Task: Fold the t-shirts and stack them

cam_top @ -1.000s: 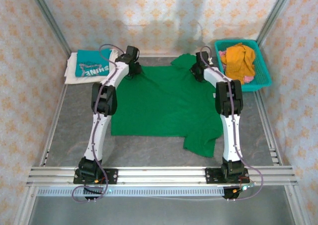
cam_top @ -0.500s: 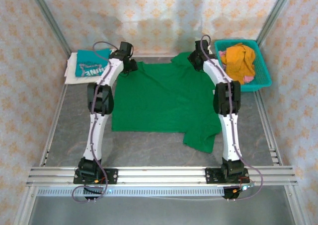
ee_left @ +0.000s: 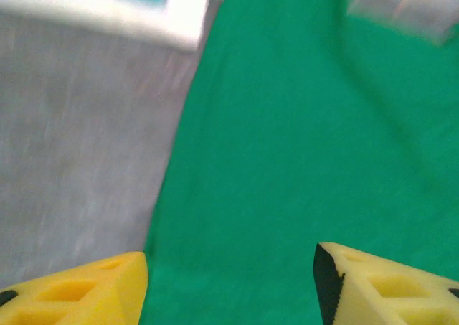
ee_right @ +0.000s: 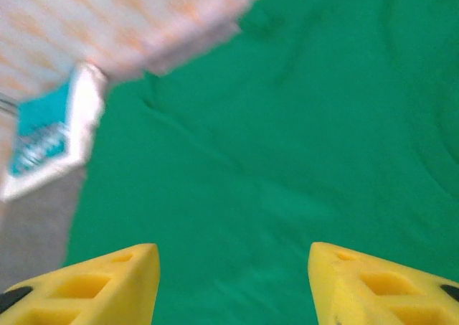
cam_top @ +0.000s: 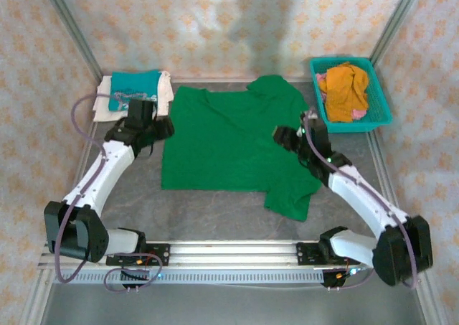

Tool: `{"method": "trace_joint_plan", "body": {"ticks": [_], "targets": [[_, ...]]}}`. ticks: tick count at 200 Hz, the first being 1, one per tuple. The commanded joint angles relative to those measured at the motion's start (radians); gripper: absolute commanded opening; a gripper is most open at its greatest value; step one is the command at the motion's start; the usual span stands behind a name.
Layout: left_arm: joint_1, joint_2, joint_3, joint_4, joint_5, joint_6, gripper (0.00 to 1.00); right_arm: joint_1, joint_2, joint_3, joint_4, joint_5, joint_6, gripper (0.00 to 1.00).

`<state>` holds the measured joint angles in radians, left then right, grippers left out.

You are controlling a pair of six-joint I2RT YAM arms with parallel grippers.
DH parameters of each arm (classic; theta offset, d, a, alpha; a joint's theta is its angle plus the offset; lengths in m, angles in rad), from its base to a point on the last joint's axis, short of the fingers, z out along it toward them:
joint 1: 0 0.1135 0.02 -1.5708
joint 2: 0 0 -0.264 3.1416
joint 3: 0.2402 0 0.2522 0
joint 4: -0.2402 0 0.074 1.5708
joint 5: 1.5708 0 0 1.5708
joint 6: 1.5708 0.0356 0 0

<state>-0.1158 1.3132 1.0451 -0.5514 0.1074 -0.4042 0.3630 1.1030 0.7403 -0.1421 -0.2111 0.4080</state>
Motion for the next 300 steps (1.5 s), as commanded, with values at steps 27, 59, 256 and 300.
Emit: {"method": "trace_joint_plan", "body": {"ticks": [27,59,256,300], "targets": [[0.003,-0.013,-0.223,-0.157,0.105,-0.101,0.66,-0.001,-0.166,-0.165,-0.147,0.078,0.016,0.59],[-0.003,-0.003,-0.297,-0.158,0.098,-0.12,0.65,-0.002,-0.167,-0.211,-0.119,0.092,0.054,0.59],[-0.004,0.144,-0.294,0.026,0.124,-0.076,0.0,-0.002,-0.236,-0.23,-0.382,0.119,0.161,0.59],[-0.005,0.065,-0.293,-0.026,0.106,-0.105,0.0,-0.002,-0.318,-0.241,-0.56,0.05,0.267,0.59]]}}
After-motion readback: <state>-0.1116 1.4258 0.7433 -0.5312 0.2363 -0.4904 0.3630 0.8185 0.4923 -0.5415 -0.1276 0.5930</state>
